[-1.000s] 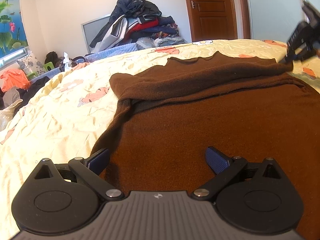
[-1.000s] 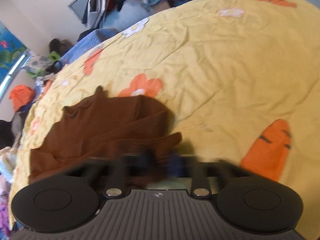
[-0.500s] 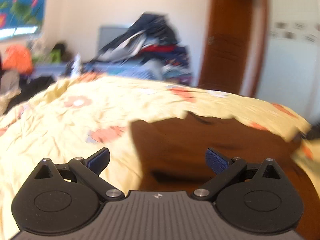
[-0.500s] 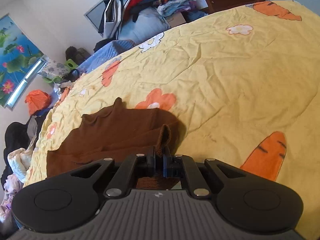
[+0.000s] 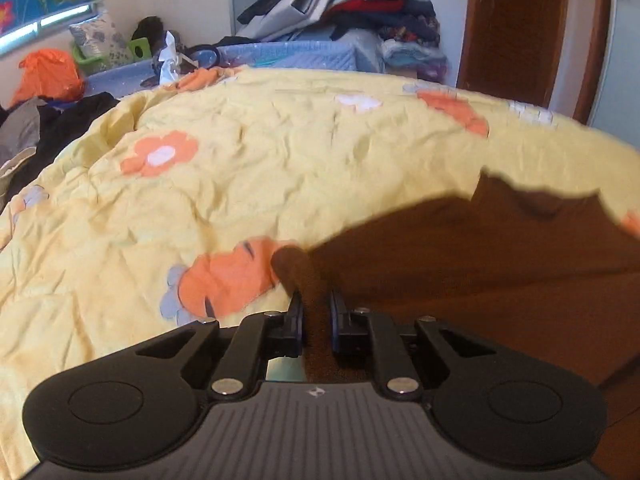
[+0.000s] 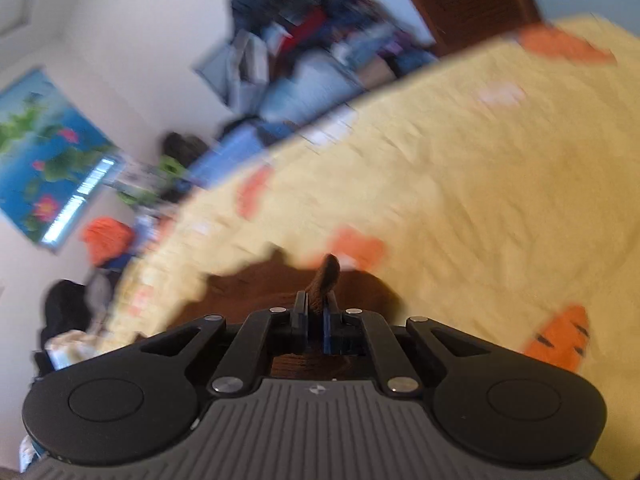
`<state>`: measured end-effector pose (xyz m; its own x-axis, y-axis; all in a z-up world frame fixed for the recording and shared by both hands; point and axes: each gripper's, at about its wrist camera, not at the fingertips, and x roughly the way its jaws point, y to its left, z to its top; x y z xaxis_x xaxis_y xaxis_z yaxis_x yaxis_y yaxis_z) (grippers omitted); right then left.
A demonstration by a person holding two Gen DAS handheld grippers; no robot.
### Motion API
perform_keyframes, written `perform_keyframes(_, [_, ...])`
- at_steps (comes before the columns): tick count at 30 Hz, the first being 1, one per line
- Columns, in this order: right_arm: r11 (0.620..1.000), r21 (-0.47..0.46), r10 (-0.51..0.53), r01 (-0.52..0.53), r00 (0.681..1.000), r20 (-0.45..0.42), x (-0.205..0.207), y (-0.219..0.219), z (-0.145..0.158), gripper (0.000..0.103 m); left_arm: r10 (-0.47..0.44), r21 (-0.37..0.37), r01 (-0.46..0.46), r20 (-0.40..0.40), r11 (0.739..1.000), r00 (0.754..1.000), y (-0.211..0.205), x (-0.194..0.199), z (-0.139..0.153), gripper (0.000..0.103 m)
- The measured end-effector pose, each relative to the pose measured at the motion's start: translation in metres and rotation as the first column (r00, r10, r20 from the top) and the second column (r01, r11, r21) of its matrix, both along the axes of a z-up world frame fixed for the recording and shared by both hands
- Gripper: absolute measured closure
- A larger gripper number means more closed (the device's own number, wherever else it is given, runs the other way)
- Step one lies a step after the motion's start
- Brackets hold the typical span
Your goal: Fold small clothes
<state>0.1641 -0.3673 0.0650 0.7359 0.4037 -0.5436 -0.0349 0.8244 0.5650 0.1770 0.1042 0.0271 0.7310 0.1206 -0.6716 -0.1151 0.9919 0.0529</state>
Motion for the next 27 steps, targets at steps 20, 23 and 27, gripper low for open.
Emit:
perform_keyframes(20, [0.808,-0.587,0.155,-0.050,0.979,0.129,0.012,0.139,-0.054,0.016,-0.143,0.052,0.139,0.086,0.989,0.986,-0.047,-0.007,-0.010,0.018])
perform_keyframes(23, [0.834,-0.551,0.132,-0.023,0.978,0.159,0.007,0.125,-0.053,0.016,-0.141,0.071,0.135,0.086,0.988,0.986,-0.039,-0.010,-0.008,0.017])
perform_keyframes(27, [0.801,-0.599,0.080,0.008,0.990,0.120,-0.009,0.139,-0.036,0.017,-0.112,0.069,0.104,0.123,0.992,0.986,-0.042,-0.061,0.012,0.019])
